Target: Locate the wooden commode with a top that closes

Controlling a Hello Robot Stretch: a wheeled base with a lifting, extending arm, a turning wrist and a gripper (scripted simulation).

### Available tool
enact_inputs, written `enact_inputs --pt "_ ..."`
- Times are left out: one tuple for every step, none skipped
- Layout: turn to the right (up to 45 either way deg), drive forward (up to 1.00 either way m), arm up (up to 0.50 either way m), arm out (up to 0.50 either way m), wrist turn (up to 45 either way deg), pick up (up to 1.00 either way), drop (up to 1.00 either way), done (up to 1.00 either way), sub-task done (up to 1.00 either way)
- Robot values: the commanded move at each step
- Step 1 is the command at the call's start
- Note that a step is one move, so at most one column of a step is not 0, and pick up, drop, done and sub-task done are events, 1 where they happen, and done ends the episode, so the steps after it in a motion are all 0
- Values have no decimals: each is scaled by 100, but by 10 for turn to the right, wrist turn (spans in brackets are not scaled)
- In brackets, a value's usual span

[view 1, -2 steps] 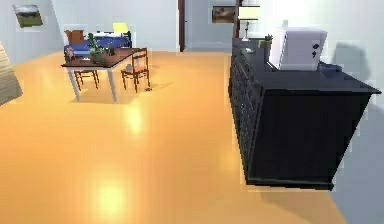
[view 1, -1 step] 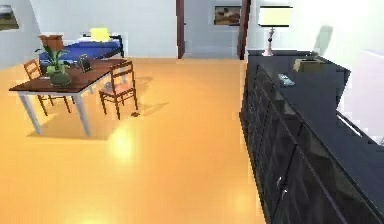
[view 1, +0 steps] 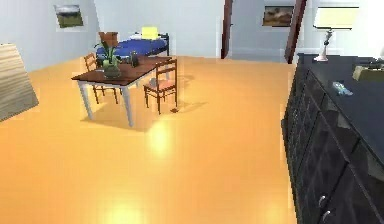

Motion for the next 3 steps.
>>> enact_inputs --pt "0 10 0 0 0 0 0 0 0" --pt "120 0 0 0 0 0 0 0 0" --pt "0 100 0 0 0 0 0 0 0"
